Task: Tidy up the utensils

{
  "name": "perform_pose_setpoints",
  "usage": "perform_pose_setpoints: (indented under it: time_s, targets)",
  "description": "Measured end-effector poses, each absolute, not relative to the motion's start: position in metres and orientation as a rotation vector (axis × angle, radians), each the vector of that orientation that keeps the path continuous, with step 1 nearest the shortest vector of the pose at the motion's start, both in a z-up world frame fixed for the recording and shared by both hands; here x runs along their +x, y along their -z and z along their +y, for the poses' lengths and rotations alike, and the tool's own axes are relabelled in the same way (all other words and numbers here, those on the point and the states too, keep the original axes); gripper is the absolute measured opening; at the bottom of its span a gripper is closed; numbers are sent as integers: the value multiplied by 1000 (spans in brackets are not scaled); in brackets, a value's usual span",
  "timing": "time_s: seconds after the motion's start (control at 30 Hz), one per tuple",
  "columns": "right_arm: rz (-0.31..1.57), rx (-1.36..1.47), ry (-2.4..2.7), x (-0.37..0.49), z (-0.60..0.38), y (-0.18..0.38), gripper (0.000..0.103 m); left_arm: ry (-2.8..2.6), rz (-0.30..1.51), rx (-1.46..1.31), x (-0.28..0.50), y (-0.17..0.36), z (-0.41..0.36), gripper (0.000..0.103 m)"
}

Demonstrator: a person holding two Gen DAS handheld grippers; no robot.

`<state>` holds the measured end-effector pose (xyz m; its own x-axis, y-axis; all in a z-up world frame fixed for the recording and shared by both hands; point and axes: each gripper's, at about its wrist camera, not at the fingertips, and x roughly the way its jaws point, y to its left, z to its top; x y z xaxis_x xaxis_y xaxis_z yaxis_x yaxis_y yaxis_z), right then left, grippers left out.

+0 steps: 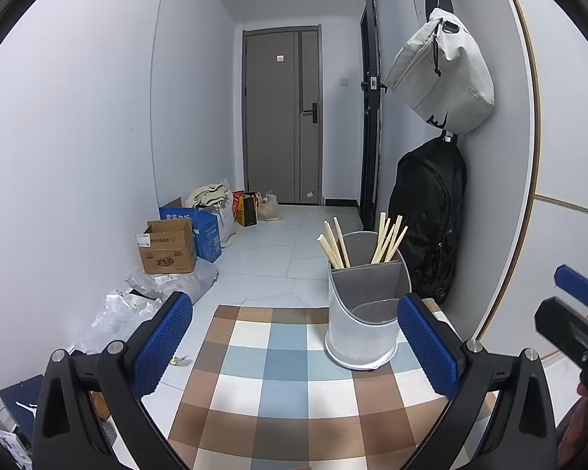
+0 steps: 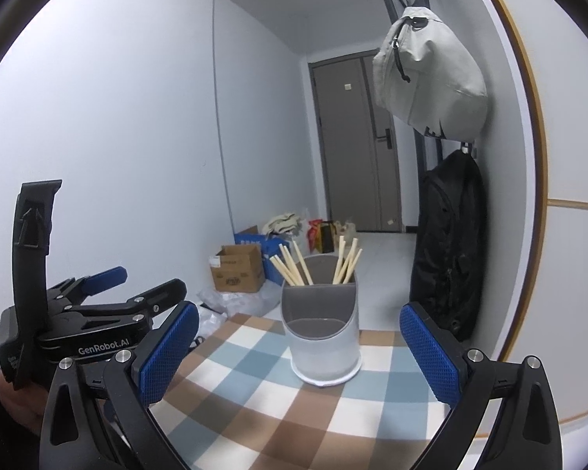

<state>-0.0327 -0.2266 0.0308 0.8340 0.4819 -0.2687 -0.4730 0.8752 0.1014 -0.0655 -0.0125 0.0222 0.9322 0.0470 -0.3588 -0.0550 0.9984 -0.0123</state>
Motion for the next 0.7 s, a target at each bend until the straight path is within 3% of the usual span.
perform_pose_setpoints:
  time_s: [0.7]
  targets:
    - [288,29,-512,-35,-226,-32,103,-52,388,-41,-63,-18,-11,102]
